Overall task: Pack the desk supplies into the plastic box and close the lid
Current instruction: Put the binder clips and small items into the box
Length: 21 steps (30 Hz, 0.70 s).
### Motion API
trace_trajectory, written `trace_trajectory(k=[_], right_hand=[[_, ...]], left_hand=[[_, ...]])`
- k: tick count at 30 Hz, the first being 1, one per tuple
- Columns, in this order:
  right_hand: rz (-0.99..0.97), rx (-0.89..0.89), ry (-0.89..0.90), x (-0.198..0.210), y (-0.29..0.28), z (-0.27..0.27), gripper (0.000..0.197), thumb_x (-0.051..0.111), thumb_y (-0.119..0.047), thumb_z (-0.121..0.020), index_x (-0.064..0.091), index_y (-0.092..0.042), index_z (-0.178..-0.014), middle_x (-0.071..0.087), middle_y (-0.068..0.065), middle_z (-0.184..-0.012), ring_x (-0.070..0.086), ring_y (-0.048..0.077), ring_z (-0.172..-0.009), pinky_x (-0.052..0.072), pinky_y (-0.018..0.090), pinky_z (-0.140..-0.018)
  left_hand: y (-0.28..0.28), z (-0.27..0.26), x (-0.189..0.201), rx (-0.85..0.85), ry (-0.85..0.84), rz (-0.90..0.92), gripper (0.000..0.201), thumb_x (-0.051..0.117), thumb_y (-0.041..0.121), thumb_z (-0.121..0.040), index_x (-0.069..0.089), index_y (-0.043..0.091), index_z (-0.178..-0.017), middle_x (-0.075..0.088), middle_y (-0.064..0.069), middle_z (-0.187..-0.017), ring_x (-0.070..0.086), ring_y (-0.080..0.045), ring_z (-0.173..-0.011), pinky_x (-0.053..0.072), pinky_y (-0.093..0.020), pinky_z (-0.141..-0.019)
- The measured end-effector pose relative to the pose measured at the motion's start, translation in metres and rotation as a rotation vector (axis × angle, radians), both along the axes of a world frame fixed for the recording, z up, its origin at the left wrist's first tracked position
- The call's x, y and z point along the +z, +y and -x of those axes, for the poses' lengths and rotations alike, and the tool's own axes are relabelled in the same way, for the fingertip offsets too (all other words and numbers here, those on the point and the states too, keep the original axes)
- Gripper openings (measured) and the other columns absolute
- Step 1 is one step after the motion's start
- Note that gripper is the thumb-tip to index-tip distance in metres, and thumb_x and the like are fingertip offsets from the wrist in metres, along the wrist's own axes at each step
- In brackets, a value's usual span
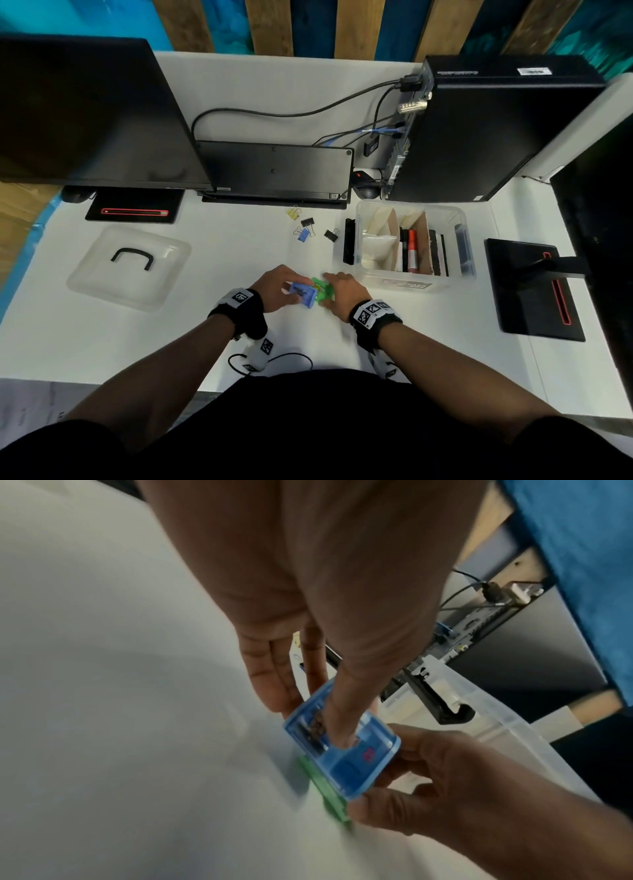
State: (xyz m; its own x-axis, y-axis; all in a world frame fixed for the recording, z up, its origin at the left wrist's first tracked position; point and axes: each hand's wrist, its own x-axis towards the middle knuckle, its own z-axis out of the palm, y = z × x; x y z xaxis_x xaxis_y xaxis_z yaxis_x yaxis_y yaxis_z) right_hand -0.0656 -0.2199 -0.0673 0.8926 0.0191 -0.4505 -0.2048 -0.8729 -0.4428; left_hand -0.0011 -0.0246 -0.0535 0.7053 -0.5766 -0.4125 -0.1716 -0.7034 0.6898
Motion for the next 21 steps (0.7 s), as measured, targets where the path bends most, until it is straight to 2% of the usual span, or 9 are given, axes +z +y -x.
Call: trace_trajectory(k=[4,6,8,11,13,15,17,18,21], right_hand=[[-0.100,-0.054,0.110,0.005,-0.002,-0.003,0.059,0.083,-0.029,-0.070,0.061,-0.013,-0.122,0.055,0.016,-0.120,0.058,0.032,-0.109,0.046,0.031,-0.090],[-0.166,-0.096,0.149,0.007,-0.007,0.000,0.056,0.087,-0.024,-0.066,0.063,-0.015,-0.117,0.055,0.012,-0.118,0.059,0.027,-0.104,0.047,0.028,-0.086],[-0.263,-0.153,0.150,0.009,-0.014,0.007,0.051,0.087,-0.018,-0.065,0.063,-0.016,-0.110,0.058,0.008,-0.112,0.059,0.021,-0.091,0.048,0.026,-0.077],[-0.477,-0.276,0.175,0.019,-0.027,0.019,0.044,0.086,-0.010,-0.066,0.060,-0.018,-0.101,0.062,0.003,-0.094,0.058,0.013,-0.068,0.053,0.026,-0.059],[-0.571,-0.326,0.180,0.029,-0.033,0.023,0.045,0.085,-0.007,-0.067,0.058,-0.017,-0.101,0.064,0.002,-0.083,0.059,0.013,-0.061,0.055,0.026,-0.058],[-0.704,-0.354,0.191,0.041,-0.037,0.025,0.045,0.084,-0.003,-0.069,0.059,-0.012,-0.105,0.066,0.004,-0.081,0.063,0.016,-0.065,0.058,0.030,-0.065],[-0.836,-0.369,0.210,0.052,-0.039,0.027,0.045,0.079,0.005,-0.072,0.059,-0.007,-0.110,0.068,0.009,-0.086,0.066,0.018,-0.071,0.060,0.033,-0.072],[-0.894,-0.372,0.223,0.058,-0.040,0.029,0.045,0.077,0.007,-0.074,0.058,-0.005,-0.113,0.069,0.010,-0.089,0.068,0.018,-0.074,0.060,0.032,-0.072],[-1.107,-0.400,0.256,0.073,-0.044,0.032,0.042,0.073,-0.003,-0.082,0.058,-0.001,-0.121,0.072,0.015,-0.102,0.072,0.025,-0.085,0.060,0.032,-0.073]], left_hand=[[-0.016,0.003,0.008,-0.054,0.075,-0.032,0.046,0.071,0.013,-0.084,0.061,0.018,-0.129,0.061,-0.008,-0.128,0.059,-0.025,-0.114,0.045,-0.023,-0.094],[-0.023,0.004,0.011,-0.072,0.121,-0.043,0.058,0.072,0.018,-0.084,0.051,0.019,-0.138,0.060,-0.007,-0.133,0.060,-0.023,-0.113,0.044,-0.022,-0.094],[-0.029,0.004,0.013,-0.078,0.185,-0.013,0.067,0.073,0.018,-0.082,0.043,0.022,-0.142,0.059,-0.006,-0.135,0.062,-0.019,-0.108,0.045,-0.020,-0.091],[-0.038,0.003,0.023,-0.056,0.237,0.066,0.068,0.074,0.016,-0.082,0.043,0.028,-0.141,0.059,-0.003,-0.136,0.061,-0.017,-0.108,0.046,-0.020,-0.090],[-0.045,0.000,0.034,-0.077,0.244,0.113,0.064,0.071,0.017,-0.085,0.043,0.030,-0.142,0.057,-0.001,-0.137,0.059,-0.014,-0.115,0.047,-0.023,-0.095],[-0.050,-0.003,0.045,-0.142,0.273,0.134,0.060,0.064,0.021,-0.090,0.039,0.029,-0.144,0.056,0.000,-0.138,0.057,-0.014,-0.120,0.047,-0.025,-0.101],[-0.054,-0.008,0.056,-0.224,0.287,0.120,0.059,0.059,0.024,-0.094,0.034,0.028,-0.147,0.054,0.004,-0.138,0.059,-0.014,-0.115,0.047,-0.015,-0.097],[-0.055,-0.012,0.061,-0.247,0.290,0.108,0.060,0.059,0.025,-0.094,0.032,0.028,-0.148,0.053,0.004,-0.140,0.061,-0.014,-0.112,0.047,-0.014,-0.095],[-0.054,-0.023,0.073,-0.263,0.327,0.115,0.069,0.063,0.040,-0.087,0.030,0.035,-0.147,0.051,0.002,-0.144,0.063,-0.014,-0.113,0.047,-0.032,-0.104]])
